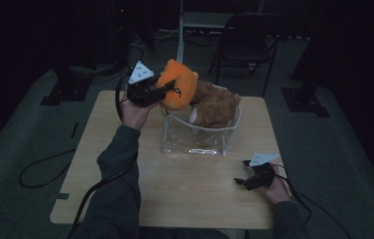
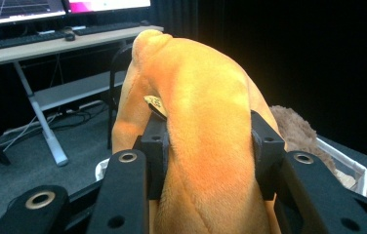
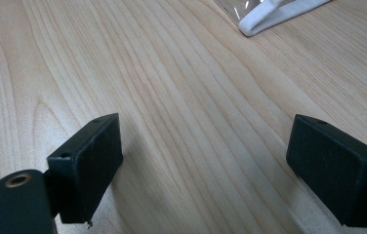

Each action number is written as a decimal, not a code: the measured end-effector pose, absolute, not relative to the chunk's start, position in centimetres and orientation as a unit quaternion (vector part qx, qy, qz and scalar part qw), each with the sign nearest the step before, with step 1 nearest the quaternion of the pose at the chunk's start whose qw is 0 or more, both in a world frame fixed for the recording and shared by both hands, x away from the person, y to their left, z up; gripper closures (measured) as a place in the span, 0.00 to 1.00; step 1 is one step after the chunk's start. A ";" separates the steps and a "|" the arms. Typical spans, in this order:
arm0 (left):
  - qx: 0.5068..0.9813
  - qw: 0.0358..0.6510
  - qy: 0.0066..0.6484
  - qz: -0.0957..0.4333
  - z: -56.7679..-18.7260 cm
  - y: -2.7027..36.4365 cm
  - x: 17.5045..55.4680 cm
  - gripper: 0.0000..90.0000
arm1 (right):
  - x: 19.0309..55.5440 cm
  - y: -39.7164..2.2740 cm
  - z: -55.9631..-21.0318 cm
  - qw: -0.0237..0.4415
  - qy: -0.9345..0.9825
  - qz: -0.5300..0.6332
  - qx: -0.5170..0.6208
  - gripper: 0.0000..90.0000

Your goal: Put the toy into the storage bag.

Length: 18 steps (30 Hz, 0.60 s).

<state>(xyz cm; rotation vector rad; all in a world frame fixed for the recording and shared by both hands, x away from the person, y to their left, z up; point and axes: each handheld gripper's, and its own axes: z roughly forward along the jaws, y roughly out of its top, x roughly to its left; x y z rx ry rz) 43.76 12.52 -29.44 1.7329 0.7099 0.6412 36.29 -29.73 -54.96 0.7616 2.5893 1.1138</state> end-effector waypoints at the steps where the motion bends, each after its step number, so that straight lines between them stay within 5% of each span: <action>1: 0.733 0.547 0.300 0.271 -29.6 12.5 43.8 0.68 | 36.3 -29.7 -55.0 0.111 0.881 0.379 0.259 0.14; 18: 0.744 0.527 0.315 0.263 -31.2 11.7 44.6 0.68 | 36.3 -29.7 -55.0 0.111 0.881 0.379 0.259 0.14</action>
